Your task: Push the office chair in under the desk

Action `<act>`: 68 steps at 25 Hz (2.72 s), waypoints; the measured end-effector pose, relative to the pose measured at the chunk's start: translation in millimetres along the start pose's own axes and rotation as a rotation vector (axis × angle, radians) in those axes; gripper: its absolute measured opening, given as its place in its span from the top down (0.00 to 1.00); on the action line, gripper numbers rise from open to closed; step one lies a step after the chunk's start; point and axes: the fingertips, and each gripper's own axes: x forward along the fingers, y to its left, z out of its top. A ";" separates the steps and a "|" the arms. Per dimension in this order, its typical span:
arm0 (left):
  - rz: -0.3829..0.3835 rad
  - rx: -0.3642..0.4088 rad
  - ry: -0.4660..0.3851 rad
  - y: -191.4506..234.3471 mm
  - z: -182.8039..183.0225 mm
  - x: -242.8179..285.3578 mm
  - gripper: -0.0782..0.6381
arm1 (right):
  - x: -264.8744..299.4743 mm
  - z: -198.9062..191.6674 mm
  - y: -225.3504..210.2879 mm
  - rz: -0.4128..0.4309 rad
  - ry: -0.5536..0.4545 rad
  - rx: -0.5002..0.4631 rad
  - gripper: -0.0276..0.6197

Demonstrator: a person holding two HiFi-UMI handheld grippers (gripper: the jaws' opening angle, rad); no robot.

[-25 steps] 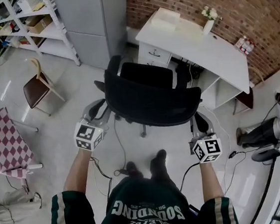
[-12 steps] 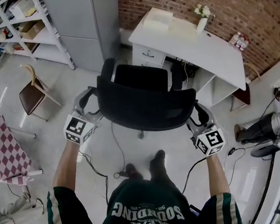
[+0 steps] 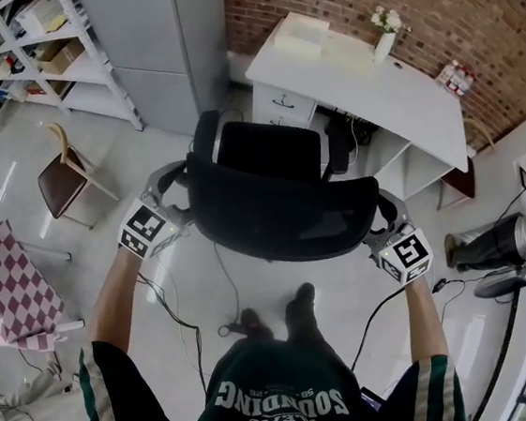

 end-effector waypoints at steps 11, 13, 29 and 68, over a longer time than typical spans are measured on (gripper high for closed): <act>-0.134 -0.013 0.085 13.0 -24.7 15.0 0.37 | 15.3 -42.8 -15.2 0.040 0.171 -0.066 0.46; -0.131 -0.013 0.087 21.0 -26.7 14.3 0.39 | 14.8 -48.8 -21.0 0.029 0.178 -0.051 0.46; -0.168 -0.173 0.165 52.6 -84.0 11.6 0.31 | 10.7 -113.4 -58.2 0.002 0.333 0.013 0.46; -0.064 -0.299 0.054 52.2 -116.3 13.1 0.44 | 12.7 -122.7 -51.0 -0.104 0.212 0.103 0.52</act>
